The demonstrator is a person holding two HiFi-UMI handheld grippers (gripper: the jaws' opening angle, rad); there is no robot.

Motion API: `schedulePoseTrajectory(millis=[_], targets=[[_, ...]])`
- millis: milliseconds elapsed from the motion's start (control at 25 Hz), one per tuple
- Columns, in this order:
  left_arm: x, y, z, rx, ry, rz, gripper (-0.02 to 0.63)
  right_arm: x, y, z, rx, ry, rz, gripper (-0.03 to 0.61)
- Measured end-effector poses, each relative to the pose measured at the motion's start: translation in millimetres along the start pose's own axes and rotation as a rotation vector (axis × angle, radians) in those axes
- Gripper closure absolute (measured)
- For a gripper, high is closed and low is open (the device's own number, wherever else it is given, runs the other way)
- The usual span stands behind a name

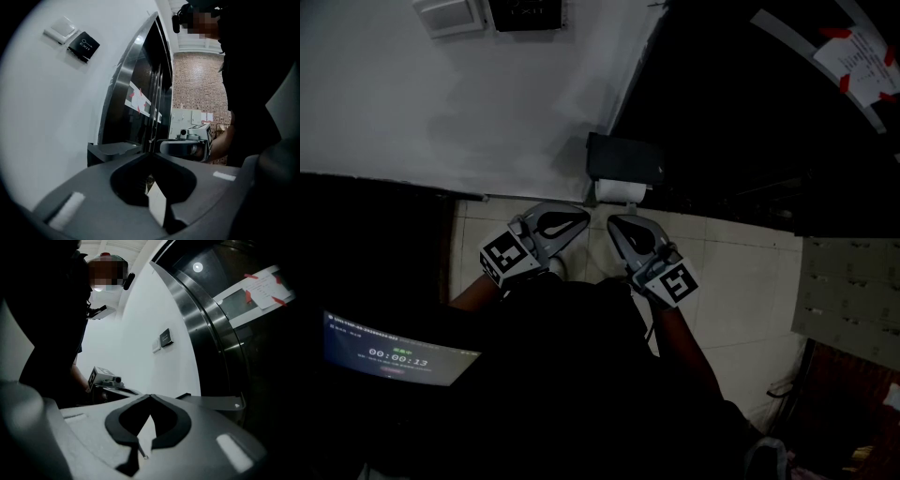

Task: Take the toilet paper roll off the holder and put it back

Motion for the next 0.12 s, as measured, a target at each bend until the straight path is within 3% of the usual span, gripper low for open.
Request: schedulePoseTrajectory(millis=[120], targets=[[0.4, 1.2, -3.6, 0.003, -0.010, 0.001, 0.611, 0.9, 0.6, -1.2, 0.002, -0.001, 0.001, 0.578]])
Point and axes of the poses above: the fingertips, and each gripper's own axes: y backward along the fingers, x to its left, z out of its top, the point moved 5 cm from there along y, backward along the fingers, and after that the axes turned 13 degrees about -z, right-handed, at the moved point
